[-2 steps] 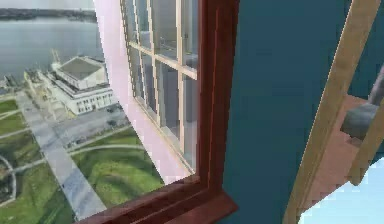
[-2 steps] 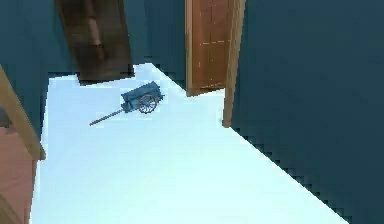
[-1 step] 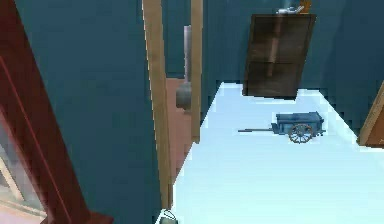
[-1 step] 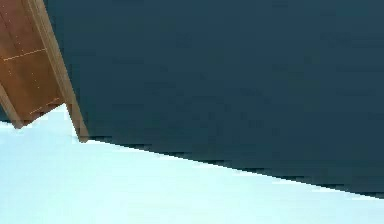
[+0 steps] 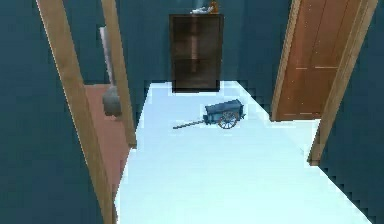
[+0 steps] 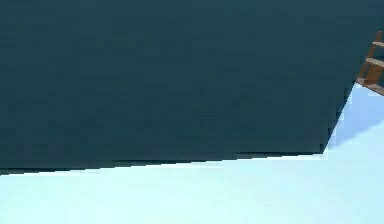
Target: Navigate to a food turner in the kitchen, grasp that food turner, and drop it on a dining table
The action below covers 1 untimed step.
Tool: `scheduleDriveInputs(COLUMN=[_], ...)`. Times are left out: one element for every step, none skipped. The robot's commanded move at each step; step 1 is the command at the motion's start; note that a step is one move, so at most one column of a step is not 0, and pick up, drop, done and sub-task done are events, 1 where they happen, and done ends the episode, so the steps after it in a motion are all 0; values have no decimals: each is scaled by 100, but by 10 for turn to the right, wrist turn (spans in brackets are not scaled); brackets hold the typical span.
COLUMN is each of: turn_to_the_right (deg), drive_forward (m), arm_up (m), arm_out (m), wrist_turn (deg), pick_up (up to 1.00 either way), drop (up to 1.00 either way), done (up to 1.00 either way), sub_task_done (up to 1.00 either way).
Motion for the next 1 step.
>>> scheduleDriveInputs(turn_to_the_right=[0], drive_forward=[100], arm_up=[0], arm_out=[0], wrist_turn=[0], pick_up=[0], drop=[0], done=[0], sub_task_done=[0])
